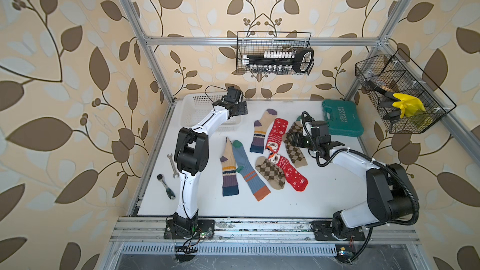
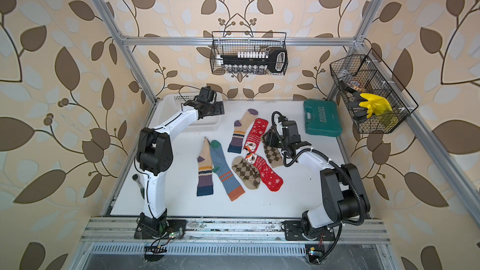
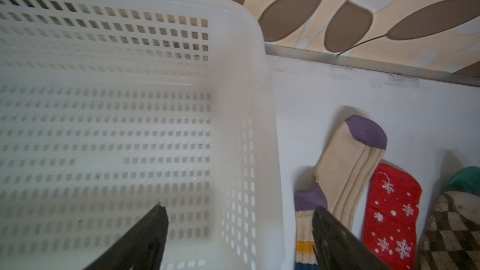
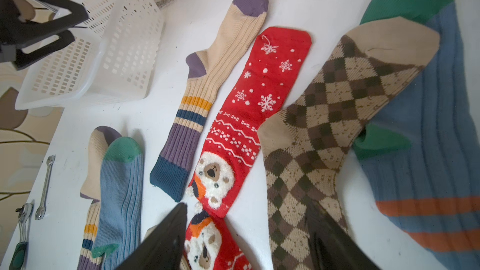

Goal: Place the socks together as a pair
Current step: Move the bin to the center of the board.

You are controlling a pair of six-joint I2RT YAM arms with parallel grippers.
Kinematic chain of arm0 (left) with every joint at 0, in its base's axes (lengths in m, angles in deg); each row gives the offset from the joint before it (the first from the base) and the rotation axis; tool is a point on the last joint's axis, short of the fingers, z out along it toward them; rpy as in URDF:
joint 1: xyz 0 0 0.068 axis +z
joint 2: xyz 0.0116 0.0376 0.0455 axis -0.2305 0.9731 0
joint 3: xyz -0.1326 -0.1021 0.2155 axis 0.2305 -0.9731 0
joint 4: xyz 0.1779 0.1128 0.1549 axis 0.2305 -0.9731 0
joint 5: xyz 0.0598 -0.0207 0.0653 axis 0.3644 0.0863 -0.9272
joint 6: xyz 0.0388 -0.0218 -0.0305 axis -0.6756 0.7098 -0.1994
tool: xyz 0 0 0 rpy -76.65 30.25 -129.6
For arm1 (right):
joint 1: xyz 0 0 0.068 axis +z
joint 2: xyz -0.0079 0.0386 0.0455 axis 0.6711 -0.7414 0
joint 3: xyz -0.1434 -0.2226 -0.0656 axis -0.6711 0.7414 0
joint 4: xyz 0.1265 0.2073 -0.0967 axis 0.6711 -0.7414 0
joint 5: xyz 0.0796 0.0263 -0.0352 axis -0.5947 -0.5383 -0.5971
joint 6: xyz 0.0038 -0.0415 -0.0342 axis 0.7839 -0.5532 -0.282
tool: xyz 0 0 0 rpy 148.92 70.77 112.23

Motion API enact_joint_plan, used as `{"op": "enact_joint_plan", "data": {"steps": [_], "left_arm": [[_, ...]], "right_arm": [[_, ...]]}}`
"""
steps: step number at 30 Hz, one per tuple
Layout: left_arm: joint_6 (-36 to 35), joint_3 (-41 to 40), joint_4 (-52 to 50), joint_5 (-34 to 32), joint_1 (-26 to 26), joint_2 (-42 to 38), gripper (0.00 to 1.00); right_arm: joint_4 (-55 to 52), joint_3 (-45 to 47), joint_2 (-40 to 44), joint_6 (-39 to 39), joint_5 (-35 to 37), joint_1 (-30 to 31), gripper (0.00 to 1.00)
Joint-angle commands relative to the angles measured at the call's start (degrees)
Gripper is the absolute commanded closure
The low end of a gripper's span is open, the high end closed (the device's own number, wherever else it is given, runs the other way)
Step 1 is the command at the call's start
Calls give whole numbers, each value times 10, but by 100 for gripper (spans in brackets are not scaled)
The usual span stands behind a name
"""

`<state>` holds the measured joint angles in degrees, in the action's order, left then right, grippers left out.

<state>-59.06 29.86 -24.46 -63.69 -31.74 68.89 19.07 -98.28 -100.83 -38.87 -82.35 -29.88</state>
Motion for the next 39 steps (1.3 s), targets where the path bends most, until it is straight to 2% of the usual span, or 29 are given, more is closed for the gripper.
{"op": "enact_joint_plan", "data": {"steps": [1,9,27,31,34,39], "left_arm": [[-14,51,-66,28,1,27,11],[-2,108,-60,111,-17,83,11],[77,264,-2,195,-136,177,14],[78,275,9,205,-159,184,14],[74,271,6,207,-170,174,13],[61,197,-5,188,-175,90,6]], "right_arm": [[7,-24,-2,-12,-18,3,28],[7,-20,7,-17,-20,3,28],[0,3,36,-25,10,3,28],[-11,4,37,-18,37,-4,30],[-7,17,46,-1,30,-27,30],[-5,18,60,12,2,-48,30]]}}
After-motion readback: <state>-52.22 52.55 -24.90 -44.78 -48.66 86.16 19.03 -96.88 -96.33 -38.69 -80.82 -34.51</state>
